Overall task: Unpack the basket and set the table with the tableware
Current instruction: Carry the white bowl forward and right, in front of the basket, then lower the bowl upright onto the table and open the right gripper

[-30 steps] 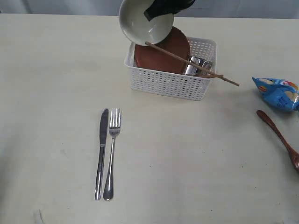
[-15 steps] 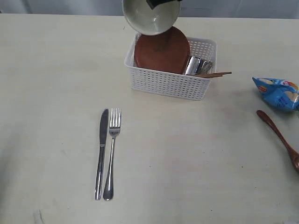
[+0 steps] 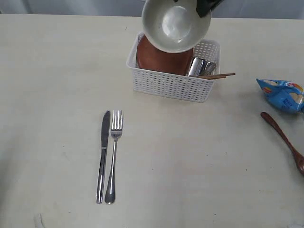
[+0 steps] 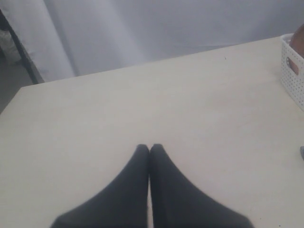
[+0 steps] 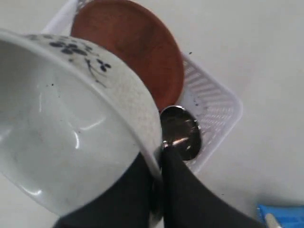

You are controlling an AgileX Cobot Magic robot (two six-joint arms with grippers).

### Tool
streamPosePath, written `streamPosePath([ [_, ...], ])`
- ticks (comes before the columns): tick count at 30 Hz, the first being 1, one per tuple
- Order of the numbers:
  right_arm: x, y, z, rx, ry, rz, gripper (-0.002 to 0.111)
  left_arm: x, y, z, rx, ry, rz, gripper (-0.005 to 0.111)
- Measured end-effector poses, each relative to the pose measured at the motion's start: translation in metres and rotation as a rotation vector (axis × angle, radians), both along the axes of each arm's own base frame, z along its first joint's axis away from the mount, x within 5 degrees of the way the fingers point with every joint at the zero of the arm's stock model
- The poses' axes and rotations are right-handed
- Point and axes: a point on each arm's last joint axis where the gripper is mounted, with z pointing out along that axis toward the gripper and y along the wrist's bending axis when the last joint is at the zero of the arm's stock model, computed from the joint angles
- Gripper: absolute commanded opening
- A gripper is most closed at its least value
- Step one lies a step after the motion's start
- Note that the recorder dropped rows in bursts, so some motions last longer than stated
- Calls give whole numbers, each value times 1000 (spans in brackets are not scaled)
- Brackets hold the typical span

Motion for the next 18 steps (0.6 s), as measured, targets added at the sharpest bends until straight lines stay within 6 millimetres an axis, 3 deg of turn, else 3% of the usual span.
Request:
streamPosePath([
  [4,-15,-8,14,115,34,-14,0,0,0,0,0,0,0,0],
  [7,-32,-15,7,125,84,-20,0,0,0,0,0,0,0,0],
  [18,-99,-36,-68,58,401,27,0,0,0,0,0,0,0,0],
])
